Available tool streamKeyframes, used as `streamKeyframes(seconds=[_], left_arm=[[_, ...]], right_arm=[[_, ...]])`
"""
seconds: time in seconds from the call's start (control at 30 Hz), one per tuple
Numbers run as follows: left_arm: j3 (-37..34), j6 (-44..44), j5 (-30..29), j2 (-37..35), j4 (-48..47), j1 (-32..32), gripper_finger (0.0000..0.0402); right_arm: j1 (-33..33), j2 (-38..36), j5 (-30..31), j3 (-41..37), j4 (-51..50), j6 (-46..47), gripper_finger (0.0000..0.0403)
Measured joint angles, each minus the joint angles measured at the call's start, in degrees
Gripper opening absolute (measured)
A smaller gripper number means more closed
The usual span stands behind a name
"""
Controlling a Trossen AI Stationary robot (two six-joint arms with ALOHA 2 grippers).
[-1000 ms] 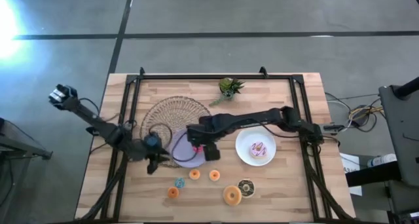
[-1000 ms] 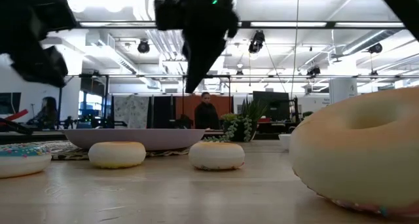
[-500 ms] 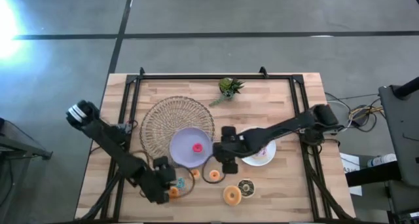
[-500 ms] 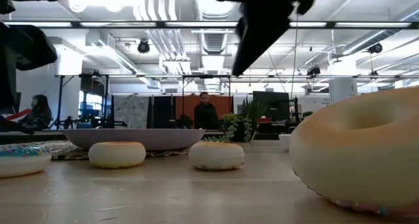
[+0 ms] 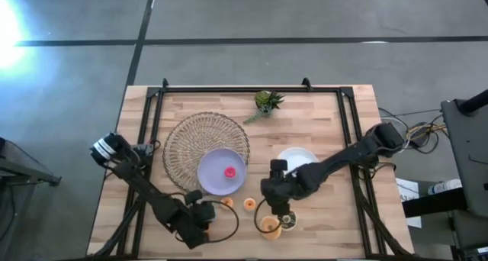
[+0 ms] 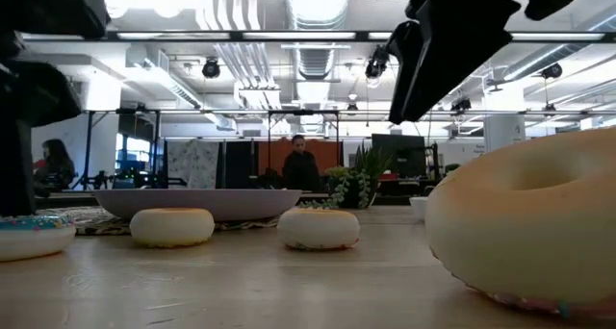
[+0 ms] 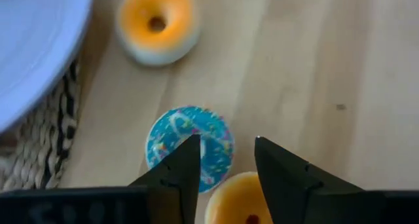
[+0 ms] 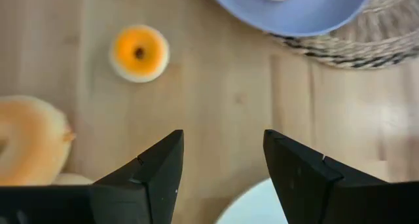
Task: Pick & Place donuts
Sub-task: Put the small blue donut on the purple plate
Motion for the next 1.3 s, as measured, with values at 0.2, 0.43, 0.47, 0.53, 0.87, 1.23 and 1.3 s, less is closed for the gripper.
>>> streamKeyframes(seconds=[0.2,0.43,0.47,0.53,0.87,1.23,1.3], left_arm=[[1.3,1.1,0.7,2.7,-1.1,1.4,0.0125],[2.4,2.2,1.6,3.4,-3.8,2.7,0.0059],[2.5,2.2,1.6,3.1,-4.4,2.9,0.004],[2.9,1.7,2.2,2.2,-6.6,3.7,0.0013],[5.2,16.9,-6.0,-10.3,-15.8,13.5,0.0001],[-6.3,45.8,5.1,-12.6,-3.4,38.2,0.0006],[-7.0,47.1,6.8,-12.8,-2.9,39.7,0.0022]], right_arm=[[0.6,0.0,3.1,0.1,0.2,-0.1,0.0203],[0.5,0.0,3.6,0.0,0.2,-0.2,0.0203],[0.5,-0.1,4.2,0.0,0.2,-0.2,0.0203],[0.8,-0.9,6.0,0.0,0.4,-0.2,0.0203],[0.2,-6.3,12.5,-0.5,0.6,0.2,0.0203],[-1.2,-5.7,12.6,-0.9,0.3,8.6,0.0203],[-1.1,-5.8,12.6,-0.9,0.4,10.3,0.0203]])
